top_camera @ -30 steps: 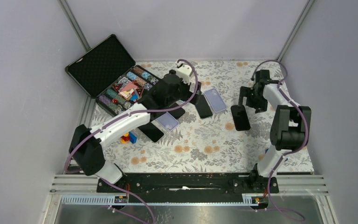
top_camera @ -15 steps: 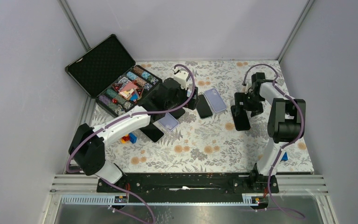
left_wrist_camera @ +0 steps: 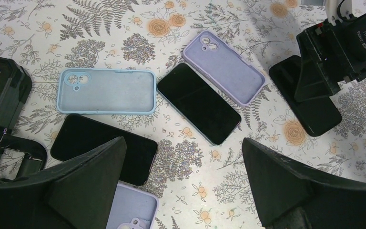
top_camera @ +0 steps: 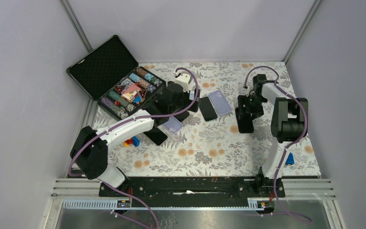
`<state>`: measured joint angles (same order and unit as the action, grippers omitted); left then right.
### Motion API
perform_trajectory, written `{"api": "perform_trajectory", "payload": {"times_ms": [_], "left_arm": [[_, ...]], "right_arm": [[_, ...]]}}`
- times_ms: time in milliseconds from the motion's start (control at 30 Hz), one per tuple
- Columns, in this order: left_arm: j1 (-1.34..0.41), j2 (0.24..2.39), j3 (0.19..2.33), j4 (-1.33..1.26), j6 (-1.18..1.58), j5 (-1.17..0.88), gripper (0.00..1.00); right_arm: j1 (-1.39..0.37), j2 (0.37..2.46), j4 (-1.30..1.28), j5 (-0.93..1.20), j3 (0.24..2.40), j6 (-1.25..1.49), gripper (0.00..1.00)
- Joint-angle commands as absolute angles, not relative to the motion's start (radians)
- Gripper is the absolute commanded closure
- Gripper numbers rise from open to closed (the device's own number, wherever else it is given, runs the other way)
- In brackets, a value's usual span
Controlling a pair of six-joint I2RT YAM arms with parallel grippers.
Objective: Take the phone out of the phone case
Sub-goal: Move the phone to the center of the board.
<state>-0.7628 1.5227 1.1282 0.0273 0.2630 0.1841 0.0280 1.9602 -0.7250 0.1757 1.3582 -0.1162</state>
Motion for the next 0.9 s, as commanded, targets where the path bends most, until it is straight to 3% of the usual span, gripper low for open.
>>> {"api": "perform_trajectory", "payload": {"times_ms": [0,233,267,333,367,867], "left_arm": [[-0.759,1.513,1.139,-0.028,0.267,0.219,0.01],[-0.759,1.516,1.138,-0.027,0.265,0.219,0.01],[-0.76,1.516,1.137,-0.026,0.265,0.219,0.01],[-0.76,1.517,1.136,-0.026,0.267,0.219,0.01],[-0.759,1.516,1.136,-0.027,0.267,0.219,0.01],[-0.759,1.505,1.124,-0.036,0.268,0.229,0.01]], "right_arm": [[0.005,1.984,-0.76,0.176,1.408,-0.118,0.25],[-0.046,2.005,-0.788,0.094,1.44,-0.097,0.26],[-0.051,2.005,-0.793,0.083,1.444,-0.087,0.23],[-0.058,2.001,-0.802,0.062,1.457,-0.063,0.02],[-0.06,1.997,-0.803,0.067,1.461,-0.049,0.01],[-0.089,2.077,-0.889,0.029,1.591,0.118,0.0]]}}
